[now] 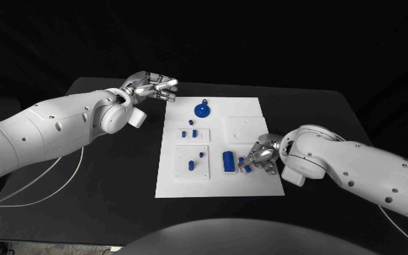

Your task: Assemble the parts on the task board

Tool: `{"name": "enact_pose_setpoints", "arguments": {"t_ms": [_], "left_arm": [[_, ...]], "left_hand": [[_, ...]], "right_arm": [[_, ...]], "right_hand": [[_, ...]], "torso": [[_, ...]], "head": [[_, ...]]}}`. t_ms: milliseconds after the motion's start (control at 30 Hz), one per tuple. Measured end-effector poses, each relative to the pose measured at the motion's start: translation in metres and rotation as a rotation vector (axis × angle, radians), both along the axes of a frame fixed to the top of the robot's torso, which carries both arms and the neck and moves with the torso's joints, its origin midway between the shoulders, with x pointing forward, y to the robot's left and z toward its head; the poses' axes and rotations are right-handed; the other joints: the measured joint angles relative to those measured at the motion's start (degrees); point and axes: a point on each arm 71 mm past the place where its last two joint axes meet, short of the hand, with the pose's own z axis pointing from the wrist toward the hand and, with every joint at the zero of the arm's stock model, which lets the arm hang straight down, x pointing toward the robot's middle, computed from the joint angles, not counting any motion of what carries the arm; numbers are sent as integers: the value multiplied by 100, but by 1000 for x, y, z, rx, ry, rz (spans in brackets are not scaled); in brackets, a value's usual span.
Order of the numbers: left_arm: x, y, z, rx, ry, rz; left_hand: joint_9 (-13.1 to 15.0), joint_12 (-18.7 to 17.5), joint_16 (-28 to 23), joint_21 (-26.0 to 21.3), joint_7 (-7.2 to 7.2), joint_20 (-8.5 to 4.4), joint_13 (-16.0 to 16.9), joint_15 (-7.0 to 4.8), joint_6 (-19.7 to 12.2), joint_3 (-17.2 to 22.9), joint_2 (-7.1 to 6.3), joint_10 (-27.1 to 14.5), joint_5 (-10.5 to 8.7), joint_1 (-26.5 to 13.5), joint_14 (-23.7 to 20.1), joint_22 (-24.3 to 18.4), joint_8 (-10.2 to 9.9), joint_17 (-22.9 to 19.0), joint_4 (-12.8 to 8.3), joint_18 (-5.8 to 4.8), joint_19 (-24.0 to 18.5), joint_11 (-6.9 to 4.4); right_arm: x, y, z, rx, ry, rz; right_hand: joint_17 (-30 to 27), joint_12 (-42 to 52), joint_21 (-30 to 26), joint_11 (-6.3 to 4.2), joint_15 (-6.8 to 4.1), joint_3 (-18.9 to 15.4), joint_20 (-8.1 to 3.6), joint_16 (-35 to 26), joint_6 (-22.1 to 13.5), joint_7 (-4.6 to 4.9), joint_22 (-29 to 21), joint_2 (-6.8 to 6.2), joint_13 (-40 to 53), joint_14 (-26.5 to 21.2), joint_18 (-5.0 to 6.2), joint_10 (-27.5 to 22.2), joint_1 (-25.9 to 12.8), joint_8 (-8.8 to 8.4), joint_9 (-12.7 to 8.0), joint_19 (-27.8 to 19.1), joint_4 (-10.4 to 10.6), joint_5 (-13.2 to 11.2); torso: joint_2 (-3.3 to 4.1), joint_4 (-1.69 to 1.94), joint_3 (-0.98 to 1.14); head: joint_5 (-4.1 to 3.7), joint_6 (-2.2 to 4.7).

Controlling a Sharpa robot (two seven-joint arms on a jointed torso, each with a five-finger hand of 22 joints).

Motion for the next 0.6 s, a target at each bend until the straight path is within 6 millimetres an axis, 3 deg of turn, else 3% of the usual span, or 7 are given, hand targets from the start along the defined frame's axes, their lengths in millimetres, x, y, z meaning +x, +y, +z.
{"name": "enact_pose_setpoints", "arguments": {"t_ms": [333,600], "left_arm": [[0,-1,-1,-2,9,-12],[0,0,-1,0,17,-15]], "left_hand": [[0,0,0,0,0,0,0,0,0,-8,30,-32,0,30,0,0,0,0,-40,0,0,31],[0,0,0,0,0,0,0,0,0,-36,60,-31,45,61,0,0,0,0,-106,0,0,31]], "right_arm": [[-3,-1,2,3,3,5],[-8,-2,7,5,0,15]], "right_hand": [[0,28,-20,21,0,12,0,0,0,0,0,-22,0,0,0,20,-175,-1,28,0,194,-89],[-32,27,-70,21,0,27,0,-48,14,15,0,-30,-6,0,1,20,-245,-1,86,0,384,-502]], "torso": [[2,3,-1],[-4,-1,-1]], "head": [[-9,-14],[0,-1]]}}
